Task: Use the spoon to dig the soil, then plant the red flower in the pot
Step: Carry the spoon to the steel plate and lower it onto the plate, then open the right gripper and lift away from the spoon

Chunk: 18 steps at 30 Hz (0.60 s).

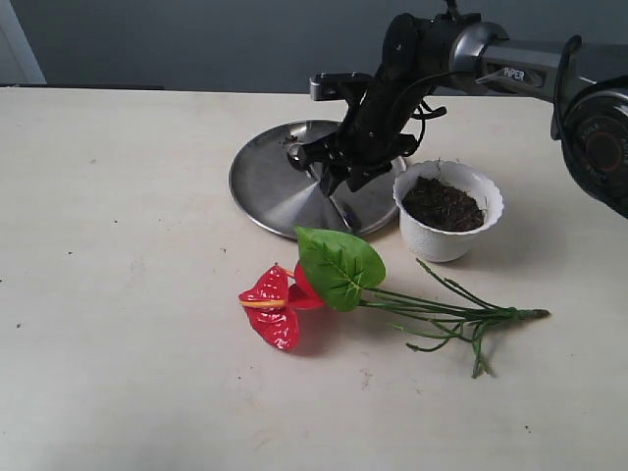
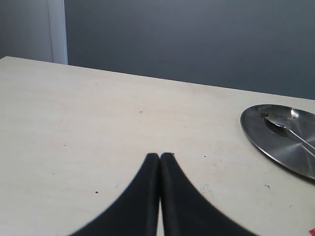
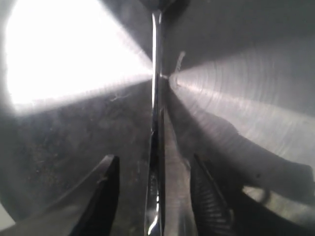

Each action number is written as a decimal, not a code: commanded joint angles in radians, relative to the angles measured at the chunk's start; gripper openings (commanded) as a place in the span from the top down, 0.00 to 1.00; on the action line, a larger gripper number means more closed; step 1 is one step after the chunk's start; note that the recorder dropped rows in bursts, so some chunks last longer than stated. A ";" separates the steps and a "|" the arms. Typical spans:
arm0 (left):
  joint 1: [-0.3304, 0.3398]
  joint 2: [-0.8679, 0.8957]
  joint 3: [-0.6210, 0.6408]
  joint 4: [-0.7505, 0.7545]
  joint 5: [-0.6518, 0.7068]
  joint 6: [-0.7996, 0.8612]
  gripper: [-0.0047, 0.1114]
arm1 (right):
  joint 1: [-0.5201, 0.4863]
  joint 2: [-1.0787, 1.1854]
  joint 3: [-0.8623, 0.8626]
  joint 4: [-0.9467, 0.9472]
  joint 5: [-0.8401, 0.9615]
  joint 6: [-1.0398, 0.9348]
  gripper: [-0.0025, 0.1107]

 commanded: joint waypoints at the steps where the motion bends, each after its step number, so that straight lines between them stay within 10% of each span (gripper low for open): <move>1: -0.006 -0.005 0.002 0.002 -0.015 -0.001 0.96 | -0.001 -0.068 -0.007 0.044 0.026 -0.016 0.60; 18: -0.006 -0.005 0.002 0.002 -0.015 -0.001 0.96 | -0.001 -0.437 -0.002 0.078 0.269 -0.135 0.60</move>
